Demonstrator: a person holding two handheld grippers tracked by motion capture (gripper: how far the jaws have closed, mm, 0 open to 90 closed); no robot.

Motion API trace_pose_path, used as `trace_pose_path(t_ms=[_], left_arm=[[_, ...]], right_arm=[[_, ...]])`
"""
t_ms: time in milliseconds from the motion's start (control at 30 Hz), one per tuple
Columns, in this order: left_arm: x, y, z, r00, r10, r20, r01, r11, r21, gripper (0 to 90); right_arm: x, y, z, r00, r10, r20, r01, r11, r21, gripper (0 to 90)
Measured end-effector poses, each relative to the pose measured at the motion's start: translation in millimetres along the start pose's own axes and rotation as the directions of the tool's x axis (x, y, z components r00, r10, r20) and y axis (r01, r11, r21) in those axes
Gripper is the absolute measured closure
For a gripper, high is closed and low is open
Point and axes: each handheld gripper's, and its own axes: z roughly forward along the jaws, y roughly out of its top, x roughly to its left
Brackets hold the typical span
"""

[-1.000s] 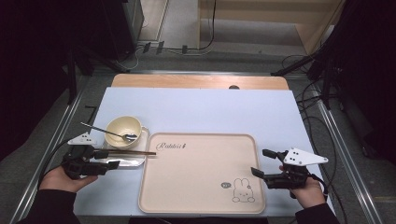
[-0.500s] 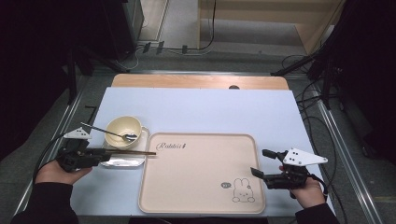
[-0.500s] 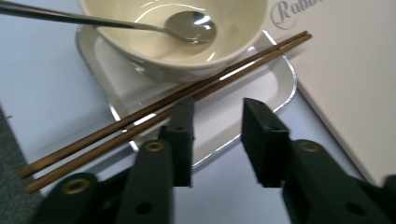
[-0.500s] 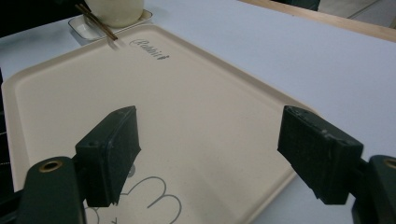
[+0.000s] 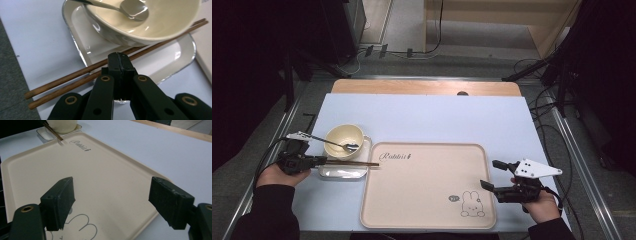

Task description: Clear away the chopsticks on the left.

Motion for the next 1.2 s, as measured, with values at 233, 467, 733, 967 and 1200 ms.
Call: trace_pose_path(t_ms=[233,467,733,967,1200], left_arm=[[6.9,1.9,7.7,0.9995,-0.027,-0.016,0.027,0.9996,0.007,90.0],[5.8,3.7,11.5,0.9995,-0.025,-0.019,0.025,0.9997,0.008,89.3],[3.5,4.6,13.3,0.9998,-0.015,-0.016,0.015,0.9998,0.009,88.2],[4.7,1.5,13.4,0.9995,-0.030,-0.006,0.030,0.9995,0.010,87.4],[4.3,-0.9,9.8,0.9989,-0.046,0.003,0.047,0.9988,-0.012,83.2]], right_arm=[[0.1,0.1,-0.5,1.0000,-0.001,0.002,0.001,1.000,0.000,20.7],[-0.1,0.2,-0.2,1.0000,-0.001,0.002,0.001,1.000,-0.001,20.7],[-0.2,0.3,-0.6,1.0000,-0.002,0.004,0.002,1.000,-0.002,20.7],[-0.1,0.4,-0.4,1.0000,-0.005,0.002,0.005,1.000,-0.003,20.7],[0.0,0.4,-0.3,1.0000,-0.004,0.002,0.004,1.000,-0.001,20.7]])
